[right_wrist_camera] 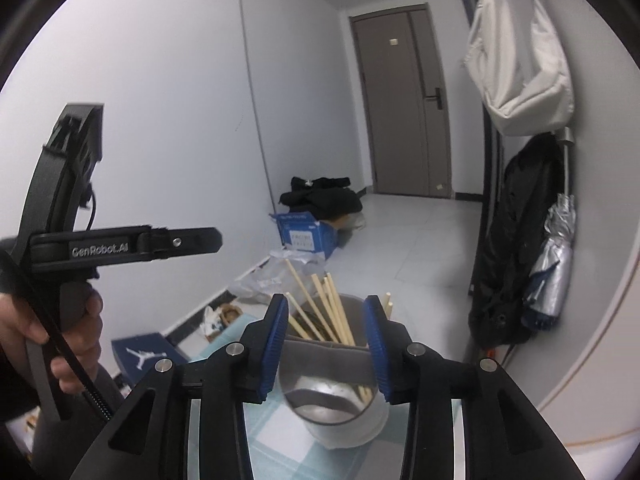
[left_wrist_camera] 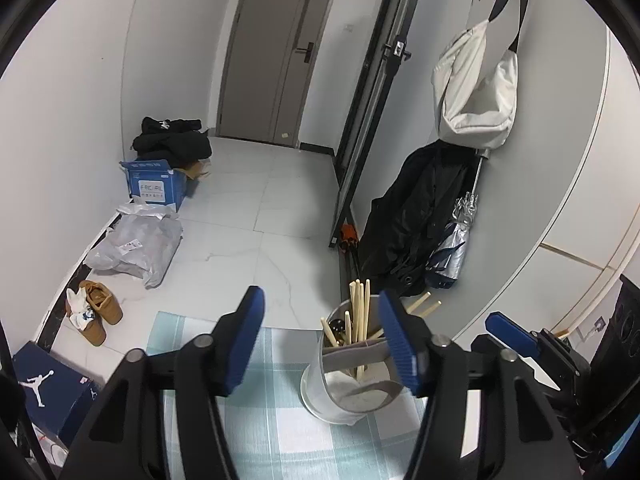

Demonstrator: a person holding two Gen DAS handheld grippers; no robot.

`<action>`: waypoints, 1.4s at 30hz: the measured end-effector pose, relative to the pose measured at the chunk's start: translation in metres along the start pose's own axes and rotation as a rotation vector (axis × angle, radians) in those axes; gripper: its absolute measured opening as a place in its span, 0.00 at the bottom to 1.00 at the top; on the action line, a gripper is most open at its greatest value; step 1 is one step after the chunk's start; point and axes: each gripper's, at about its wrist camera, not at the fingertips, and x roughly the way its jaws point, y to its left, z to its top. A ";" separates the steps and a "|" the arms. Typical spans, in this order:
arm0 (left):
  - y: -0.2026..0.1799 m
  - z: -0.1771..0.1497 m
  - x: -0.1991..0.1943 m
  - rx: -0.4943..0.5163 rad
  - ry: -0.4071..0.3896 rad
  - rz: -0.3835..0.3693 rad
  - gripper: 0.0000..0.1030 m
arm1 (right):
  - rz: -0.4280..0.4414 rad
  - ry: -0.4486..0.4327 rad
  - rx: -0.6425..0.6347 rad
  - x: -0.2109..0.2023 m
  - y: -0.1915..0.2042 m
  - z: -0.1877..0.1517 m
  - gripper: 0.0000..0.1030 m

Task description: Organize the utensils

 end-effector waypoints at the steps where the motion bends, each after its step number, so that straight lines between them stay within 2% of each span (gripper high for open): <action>1: 0.000 -0.001 -0.005 -0.002 -0.013 0.002 0.63 | -0.005 -0.005 0.007 -0.004 0.002 0.000 0.40; 2: 0.000 -0.001 -0.008 -0.001 -0.026 0.006 0.65 | -0.011 -0.011 0.012 -0.008 0.003 0.000 0.43; 4: -0.002 -0.004 -0.017 0.008 -0.061 0.020 0.76 | -0.026 -0.033 0.011 -0.018 0.010 -0.002 0.47; 8: -0.002 -0.008 -0.026 0.008 -0.101 0.029 0.81 | -0.055 -0.061 0.003 -0.033 0.018 -0.006 0.55; 10: 0.001 -0.011 -0.030 0.002 -0.115 0.035 0.87 | -0.073 -0.072 0.003 -0.038 0.021 -0.009 0.62; 15: 0.008 -0.019 -0.044 -0.011 -0.201 0.070 0.99 | -0.099 -0.110 0.014 -0.055 0.030 -0.014 0.70; 18: 0.012 -0.026 -0.052 -0.012 -0.242 0.070 0.99 | -0.109 -0.136 0.004 -0.063 0.036 -0.018 0.75; 20: 0.012 -0.029 -0.054 -0.004 -0.253 0.069 0.99 | -0.117 -0.152 -0.006 -0.067 0.040 -0.020 0.86; 22: 0.012 -0.033 -0.055 0.007 -0.264 0.071 0.99 | -0.128 -0.175 -0.009 -0.072 0.044 -0.025 0.92; 30: 0.020 -0.055 -0.059 0.003 -0.271 0.083 0.99 | -0.148 -0.196 -0.026 -0.080 0.056 -0.041 0.95; 32: 0.022 -0.059 -0.059 0.005 -0.271 0.084 0.99 | -0.149 -0.208 -0.016 -0.082 0.057 -0.046 1.00; 36: 0.026 -0.070 -0.061 0.006 -0.279 0.091 0.99 | -0.125 -0.245 0.015 -0.088 0.058 -0.056 1.00; 42: 0.032 -0.082 -0.060 -0.006 -0.290 0.099 0.99 | -0.139 -0.236 -0.008 -0.088 0.068 -0.073 1.00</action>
